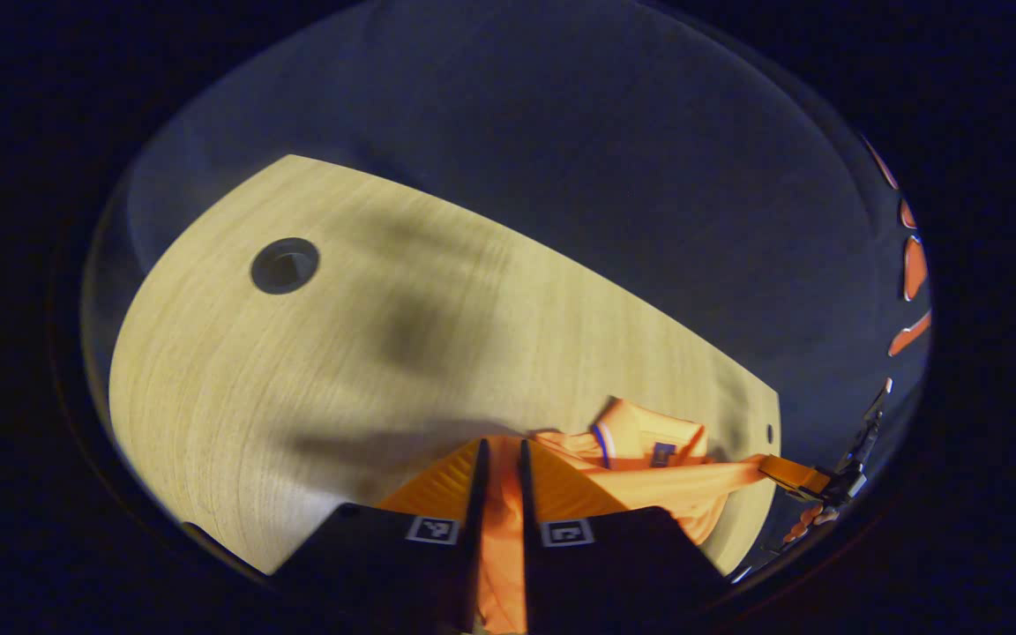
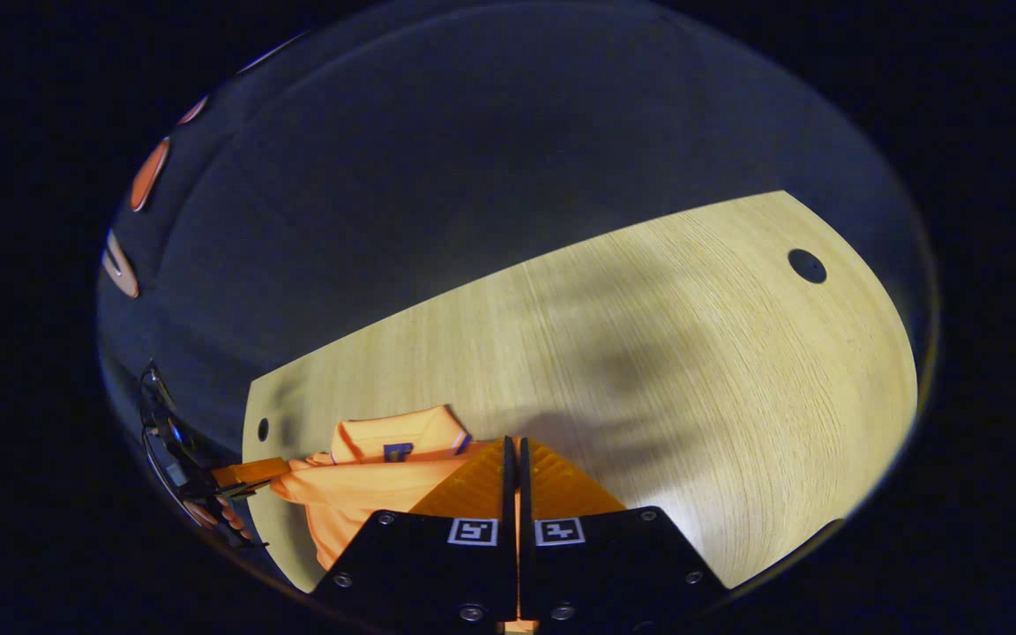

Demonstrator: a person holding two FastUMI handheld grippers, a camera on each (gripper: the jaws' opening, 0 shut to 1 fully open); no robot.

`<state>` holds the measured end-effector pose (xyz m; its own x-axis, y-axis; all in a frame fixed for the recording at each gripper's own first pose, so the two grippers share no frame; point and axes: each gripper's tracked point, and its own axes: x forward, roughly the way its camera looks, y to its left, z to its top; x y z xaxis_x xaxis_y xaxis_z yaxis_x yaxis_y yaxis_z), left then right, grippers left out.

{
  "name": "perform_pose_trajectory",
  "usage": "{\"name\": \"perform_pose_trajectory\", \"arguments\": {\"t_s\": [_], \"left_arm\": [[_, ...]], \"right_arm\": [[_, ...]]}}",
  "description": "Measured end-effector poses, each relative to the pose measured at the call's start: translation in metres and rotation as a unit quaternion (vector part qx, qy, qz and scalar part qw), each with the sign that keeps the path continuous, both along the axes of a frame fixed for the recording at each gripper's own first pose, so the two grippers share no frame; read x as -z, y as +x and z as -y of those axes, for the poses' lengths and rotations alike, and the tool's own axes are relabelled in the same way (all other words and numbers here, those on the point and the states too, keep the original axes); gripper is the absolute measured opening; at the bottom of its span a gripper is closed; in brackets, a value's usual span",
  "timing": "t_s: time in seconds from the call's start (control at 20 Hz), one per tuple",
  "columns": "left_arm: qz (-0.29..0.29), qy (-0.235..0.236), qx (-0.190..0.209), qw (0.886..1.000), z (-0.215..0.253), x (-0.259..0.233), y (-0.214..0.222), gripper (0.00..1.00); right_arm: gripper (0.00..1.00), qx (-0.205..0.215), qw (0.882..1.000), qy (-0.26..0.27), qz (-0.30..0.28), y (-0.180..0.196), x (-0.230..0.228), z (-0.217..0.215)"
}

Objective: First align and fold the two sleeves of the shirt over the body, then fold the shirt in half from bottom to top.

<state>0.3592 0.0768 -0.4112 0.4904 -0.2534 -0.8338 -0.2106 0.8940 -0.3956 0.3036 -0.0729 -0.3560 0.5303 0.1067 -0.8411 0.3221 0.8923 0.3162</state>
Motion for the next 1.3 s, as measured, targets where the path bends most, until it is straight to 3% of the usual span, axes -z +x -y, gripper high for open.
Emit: {"name": "perform_pose_trajectory", "arguments": {"t_s": [0.05,0.1,0.15,0.2,0.25,0.3,0.4,0.6,0.75,1.05,1.3], "left_arm": [[-0.006,0.011,0.001,1.000,-0.003,0.002,-0.003,0.39],[-0.009,0.016,0.003,1.000,-0.005,-0.002,-0.009,0.64],[-0.006,0.020,0.002,1.000,-0.008,-0.007,-0.010,0.90],[-0.001,0.025,0.003,1.000,-0.010,-0.012,-0.010,0.94],[0.011,0.034,0.005,0.999,-0.012,-0.021,-0.012,0.96],[0.024,0.044,0.011,0.999,-0.013,-0.031,-0.015,1.00],[0.048,0.063,0.025,0.996,-0.008,-0.054,-0.024,0.97],[0.092,0.084,0.046,0.991,0.014,-0.096,-0.047,0.99],[0.111,0.076,0.045,0.990,0.025,-0.131,-0.069,0.98],[0.160,0.089,0.047,0.982,0.043,-0.187,-0.121,0.98],[0.205,0.104,0.046,0.972,0.060,-0.232,-0.171,0.98]], "right_arm": [[0.04,0.001,1.000,0.004,-0.005,-0.003,0.000,0.003],[0.16,0.003,1.000,-0.004,-0.008,-0.006,-0.002,0.008],[0.20,0.001,1.000,-0.012,0.000,-0.008,-0.005,0.008],[0.37,0.002,1.000,-0.021,0.007,-0.010,-0.010,0.011],[0.43,-0.002,1.000,-0.022,0.018,-0.014,-0.020,0.007],[0.59,-0.004,0.999,-0.024,0.027,-0.019,-0.028,0.006],[0.76,-0.016,0.998,-0.031,0.048,-0.029,-0.045,0.000],[0.90,-0.050,0.994,-0.053,0.077,-0.055,-0.077,-0.014],[0.95,-0.064,0.992,-0.057,0.097,-0.075,-0.102,-0.021],[0.95,-0.085,0.985,-0.059,0.139,-0.127,-0.148,-0.036],[0.95,-0.106,0.972,-0.085,0.190,-0.166,-0.194,-0.038]]}}
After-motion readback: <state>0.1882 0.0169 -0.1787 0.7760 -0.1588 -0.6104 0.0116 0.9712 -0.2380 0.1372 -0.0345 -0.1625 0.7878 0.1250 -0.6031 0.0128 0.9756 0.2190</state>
